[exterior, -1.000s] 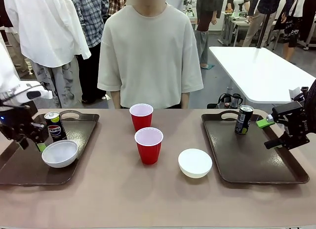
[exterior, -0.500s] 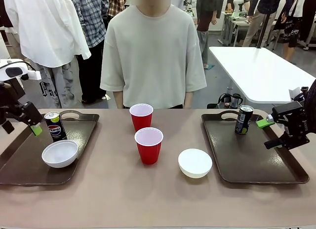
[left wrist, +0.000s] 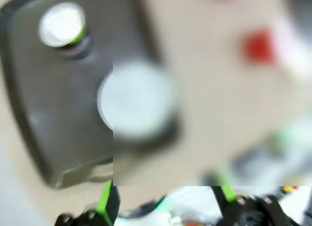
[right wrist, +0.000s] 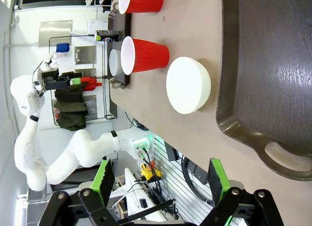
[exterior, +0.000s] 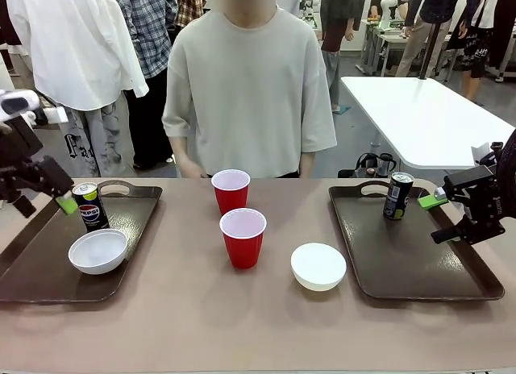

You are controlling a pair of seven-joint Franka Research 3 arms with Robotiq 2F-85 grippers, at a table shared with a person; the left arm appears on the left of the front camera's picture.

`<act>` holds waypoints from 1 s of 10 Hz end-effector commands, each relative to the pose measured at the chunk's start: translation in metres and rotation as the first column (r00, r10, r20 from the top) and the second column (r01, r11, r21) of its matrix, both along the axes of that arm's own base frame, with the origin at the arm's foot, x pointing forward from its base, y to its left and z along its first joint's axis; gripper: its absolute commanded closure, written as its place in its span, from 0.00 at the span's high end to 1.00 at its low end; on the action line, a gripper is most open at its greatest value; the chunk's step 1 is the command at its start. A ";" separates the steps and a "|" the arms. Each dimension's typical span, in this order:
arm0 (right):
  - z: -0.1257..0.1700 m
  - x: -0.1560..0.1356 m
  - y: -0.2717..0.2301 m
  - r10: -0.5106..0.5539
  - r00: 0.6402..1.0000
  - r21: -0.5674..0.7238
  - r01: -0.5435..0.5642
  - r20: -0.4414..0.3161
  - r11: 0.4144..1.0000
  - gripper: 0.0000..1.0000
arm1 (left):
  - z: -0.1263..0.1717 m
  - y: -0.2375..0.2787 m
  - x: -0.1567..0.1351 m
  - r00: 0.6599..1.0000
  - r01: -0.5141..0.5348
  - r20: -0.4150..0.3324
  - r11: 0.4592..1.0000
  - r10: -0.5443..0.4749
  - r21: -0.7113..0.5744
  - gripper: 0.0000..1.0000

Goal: Prepare tableware on both trays.
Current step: Pick up a Picnic Bowl from the table and place it on a Handle tray.

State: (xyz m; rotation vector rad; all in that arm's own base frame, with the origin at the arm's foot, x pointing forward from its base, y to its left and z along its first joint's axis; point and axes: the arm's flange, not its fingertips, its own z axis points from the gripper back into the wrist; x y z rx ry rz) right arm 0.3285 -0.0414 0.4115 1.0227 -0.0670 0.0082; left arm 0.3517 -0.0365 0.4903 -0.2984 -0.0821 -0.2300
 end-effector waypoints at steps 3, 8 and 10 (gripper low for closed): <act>-0.001 0.003 0.001 0.002 1.000 0.032 -0.003 0.025 0.999 1.00 | 0.004 0.057 -0.006 0.990 -0.075 -0.136 0.727 -0.025 -0.683 1.00; 0.000 0.000 0.000 -0.001 1.000 -0.001 0.001 0.000 1.000 1.00 | -0.013 0.076 -0.021 0.988 -0.080 -0.141 0.582 -0.059 -0.810 1.00; 0.040 -0.015 0.070 -0.031 1.000 -0.385 0.027 -0.002 0.923 1.00 | -0.013 0.076 -0.021 0.988 -0.080 -0.141 0.582 -0.059 -0.810 1.00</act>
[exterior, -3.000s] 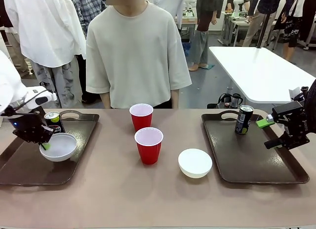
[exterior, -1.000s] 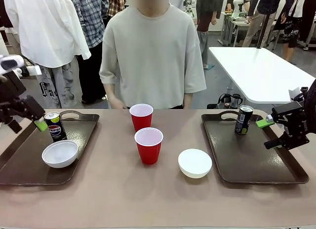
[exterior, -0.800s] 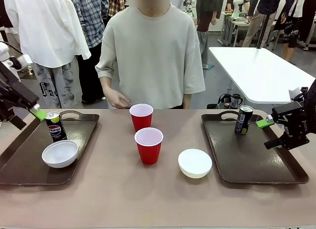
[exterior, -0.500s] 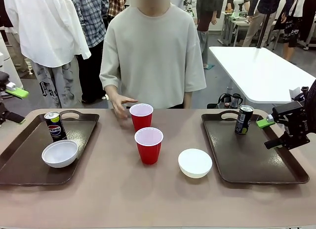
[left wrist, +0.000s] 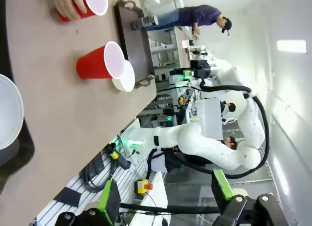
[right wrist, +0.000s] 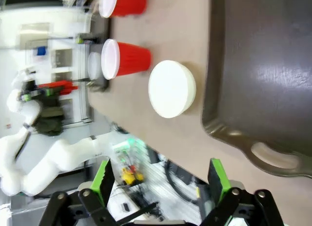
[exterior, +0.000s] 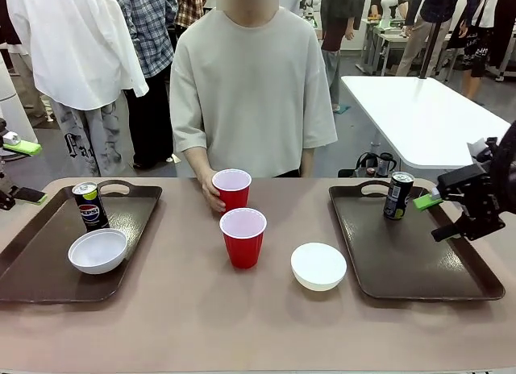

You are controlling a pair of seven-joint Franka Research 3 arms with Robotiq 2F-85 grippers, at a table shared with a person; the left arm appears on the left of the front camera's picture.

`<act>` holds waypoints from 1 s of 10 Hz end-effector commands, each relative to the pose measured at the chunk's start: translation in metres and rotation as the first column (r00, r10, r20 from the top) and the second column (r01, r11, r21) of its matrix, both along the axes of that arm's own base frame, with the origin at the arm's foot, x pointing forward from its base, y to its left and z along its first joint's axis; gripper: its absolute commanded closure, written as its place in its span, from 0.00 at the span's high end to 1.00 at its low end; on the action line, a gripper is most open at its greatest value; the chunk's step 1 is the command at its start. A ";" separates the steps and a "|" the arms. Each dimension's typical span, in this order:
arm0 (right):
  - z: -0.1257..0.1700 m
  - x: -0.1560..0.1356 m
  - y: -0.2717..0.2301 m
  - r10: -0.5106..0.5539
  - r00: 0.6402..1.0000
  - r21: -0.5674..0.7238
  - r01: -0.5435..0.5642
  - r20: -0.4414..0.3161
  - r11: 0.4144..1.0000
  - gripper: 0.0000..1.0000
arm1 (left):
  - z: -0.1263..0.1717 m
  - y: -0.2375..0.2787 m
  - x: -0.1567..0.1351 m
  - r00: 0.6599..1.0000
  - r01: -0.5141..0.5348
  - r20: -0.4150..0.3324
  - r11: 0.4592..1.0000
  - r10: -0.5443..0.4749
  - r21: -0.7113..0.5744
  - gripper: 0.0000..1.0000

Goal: Prepare tableware on both trays.
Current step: Pick up a Picnic Bowl from the table and place it on a Handle tray.

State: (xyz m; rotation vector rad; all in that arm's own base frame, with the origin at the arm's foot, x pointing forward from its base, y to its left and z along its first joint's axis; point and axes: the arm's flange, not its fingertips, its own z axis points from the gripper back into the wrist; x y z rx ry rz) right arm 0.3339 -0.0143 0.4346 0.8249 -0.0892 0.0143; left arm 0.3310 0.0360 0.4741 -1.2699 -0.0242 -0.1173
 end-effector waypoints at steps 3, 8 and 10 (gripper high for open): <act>0.047 0.006 0.124 -0.103 0.994 -0.467 0.101 0.021 0.878 1.00 | 0.004 0.003 0.000 1.000 0.013 0.018 1.000 -0.013 0.009 1.00; 0.028 0.011 0.181 -0.062 0.998 -0.569 0.060 0.017 0.820 1.00 | 0.004 0.003 0.000 1.000 0.013 0.018 1.000 -0.013 0.009 1.00; 0.028 0.011 0.181 -0.062 0.998 -0.569 0.060 0.017 0.820 1.00 | 0.004 0.003 0.000 1.000 0.013 0.018 1.000 -0.013 0.009 1.00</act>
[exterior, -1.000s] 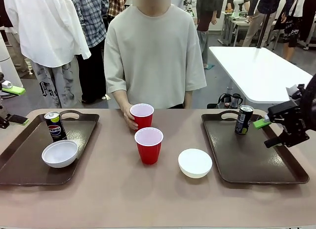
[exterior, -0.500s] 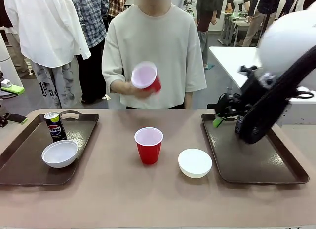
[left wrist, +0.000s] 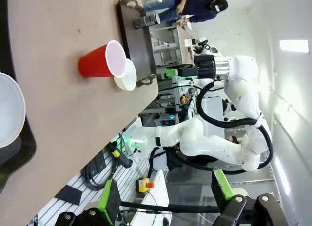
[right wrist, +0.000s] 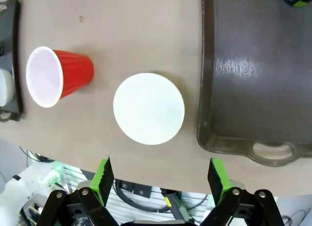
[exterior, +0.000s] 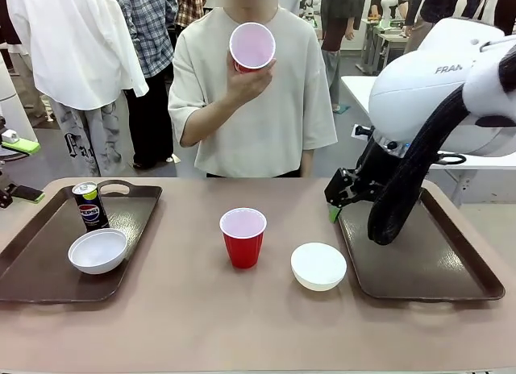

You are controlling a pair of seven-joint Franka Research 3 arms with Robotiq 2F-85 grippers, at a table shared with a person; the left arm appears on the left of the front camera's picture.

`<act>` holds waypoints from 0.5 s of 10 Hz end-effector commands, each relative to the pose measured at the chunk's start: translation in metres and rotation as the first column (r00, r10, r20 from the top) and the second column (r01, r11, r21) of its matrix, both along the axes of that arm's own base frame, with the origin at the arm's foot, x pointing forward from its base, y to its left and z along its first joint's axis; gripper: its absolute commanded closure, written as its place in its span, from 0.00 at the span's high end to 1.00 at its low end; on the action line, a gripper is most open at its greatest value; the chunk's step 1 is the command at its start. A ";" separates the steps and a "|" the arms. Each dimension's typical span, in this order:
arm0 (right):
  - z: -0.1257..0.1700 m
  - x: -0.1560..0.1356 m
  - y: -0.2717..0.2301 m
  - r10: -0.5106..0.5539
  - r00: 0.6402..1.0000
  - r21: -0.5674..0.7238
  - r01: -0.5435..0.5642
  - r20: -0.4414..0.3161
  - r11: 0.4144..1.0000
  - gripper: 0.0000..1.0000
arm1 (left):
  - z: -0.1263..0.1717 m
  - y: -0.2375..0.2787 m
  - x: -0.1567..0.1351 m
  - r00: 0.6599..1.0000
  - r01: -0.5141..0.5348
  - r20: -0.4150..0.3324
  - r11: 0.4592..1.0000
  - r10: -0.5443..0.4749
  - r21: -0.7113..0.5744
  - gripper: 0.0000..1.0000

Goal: Prepare tableware on both trays.
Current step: Pick up a Picnic Bowl from the table and place it on a Handle tray.

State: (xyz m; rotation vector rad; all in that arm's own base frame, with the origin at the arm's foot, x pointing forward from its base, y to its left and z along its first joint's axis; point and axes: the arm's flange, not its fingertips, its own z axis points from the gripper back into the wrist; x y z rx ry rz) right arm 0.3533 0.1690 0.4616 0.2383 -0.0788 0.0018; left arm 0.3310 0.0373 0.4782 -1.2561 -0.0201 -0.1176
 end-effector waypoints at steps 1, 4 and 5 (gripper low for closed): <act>-0.008 0.002 0.004 0.003 1.000 -0.007 -0.003 -0.018 1.000 1.00 | 0.000 0.002 0.000 1.000 0.011 0.020 1.000 -0.011 -0.005 1.00; -0.028 0.012 -0.017 -0.025 1.000 -0.076 0.025 0.003 0.997 1.00 | 0.000 0.002 0.000 1.000 0.011 0.020 1.000 -0.011 -0.005 1.00; -0.035 0.011 -0.023 -0.036 0.999 -0.080 0.036 0.006 0.996 1.00 | 0.000 0.002 0.000 1.000 0.011 0.020 1.000 -0.011 -0.005 1.00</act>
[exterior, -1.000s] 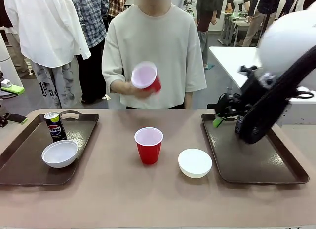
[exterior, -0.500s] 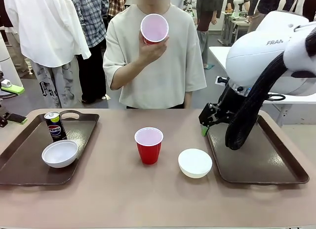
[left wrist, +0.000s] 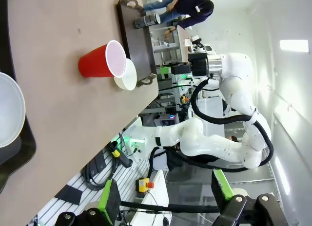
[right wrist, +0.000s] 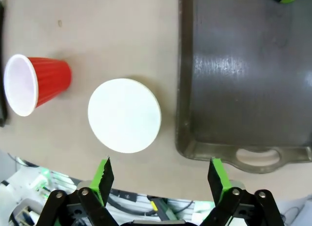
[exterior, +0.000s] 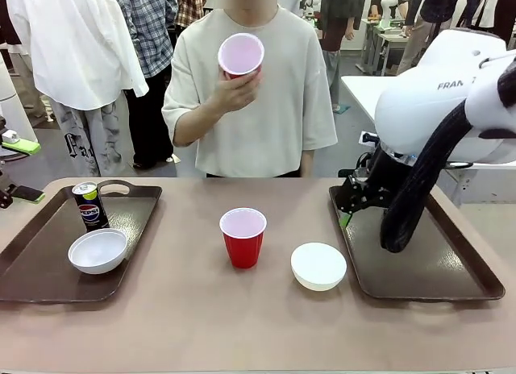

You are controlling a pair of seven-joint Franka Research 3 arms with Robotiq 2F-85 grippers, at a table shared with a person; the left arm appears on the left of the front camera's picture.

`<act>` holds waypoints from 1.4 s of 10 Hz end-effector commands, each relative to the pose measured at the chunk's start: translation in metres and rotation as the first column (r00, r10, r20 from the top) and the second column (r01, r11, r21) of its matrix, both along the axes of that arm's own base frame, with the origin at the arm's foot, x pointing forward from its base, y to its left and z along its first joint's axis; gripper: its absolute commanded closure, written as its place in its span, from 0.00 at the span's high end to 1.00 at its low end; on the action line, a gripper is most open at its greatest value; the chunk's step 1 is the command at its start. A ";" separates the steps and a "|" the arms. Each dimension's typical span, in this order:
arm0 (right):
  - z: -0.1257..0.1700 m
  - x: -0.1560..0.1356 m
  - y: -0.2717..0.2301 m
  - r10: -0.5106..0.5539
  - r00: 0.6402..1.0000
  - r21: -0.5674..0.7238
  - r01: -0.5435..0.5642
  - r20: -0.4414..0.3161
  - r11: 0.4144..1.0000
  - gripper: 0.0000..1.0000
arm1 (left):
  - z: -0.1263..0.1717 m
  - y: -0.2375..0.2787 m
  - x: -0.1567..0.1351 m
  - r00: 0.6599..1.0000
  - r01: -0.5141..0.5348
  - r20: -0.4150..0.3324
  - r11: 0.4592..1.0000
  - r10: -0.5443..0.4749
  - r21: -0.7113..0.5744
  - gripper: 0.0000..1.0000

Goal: Prepare tableware on both trays.
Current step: Pick up a Picnic Bowl from the table and place it on a Handle tray.

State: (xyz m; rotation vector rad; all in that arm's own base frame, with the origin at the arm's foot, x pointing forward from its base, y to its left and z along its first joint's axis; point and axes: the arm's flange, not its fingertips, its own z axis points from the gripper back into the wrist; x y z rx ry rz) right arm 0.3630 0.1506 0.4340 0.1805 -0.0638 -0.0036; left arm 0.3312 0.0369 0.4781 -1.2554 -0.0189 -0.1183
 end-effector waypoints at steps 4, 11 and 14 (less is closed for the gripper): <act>-0.036 0.004 -0.002 -0.031 0.999 -0.054 0.030 -0.030 0.998 1.00 | 0.000 0.002 0.000 1.000 0.010 0.021 1.000 -0.010 -0.006 1.00; -0.065 0.012 0.029 -0.008 0.999 -0.125 0.004 -0.037 0.992 1.00 | 0.000 0.002 0.000 1.000 0.010 0.021 1.000 -0.010 -0.006 1.00; -0.082 0.026 0.046 0.002 1.000 -0.120 -0.005 -0.027 0.993 1.00 | 0.000 0.002 0.000 1.000 0.010 0.021 1.000 -0.010 -0.006 1.00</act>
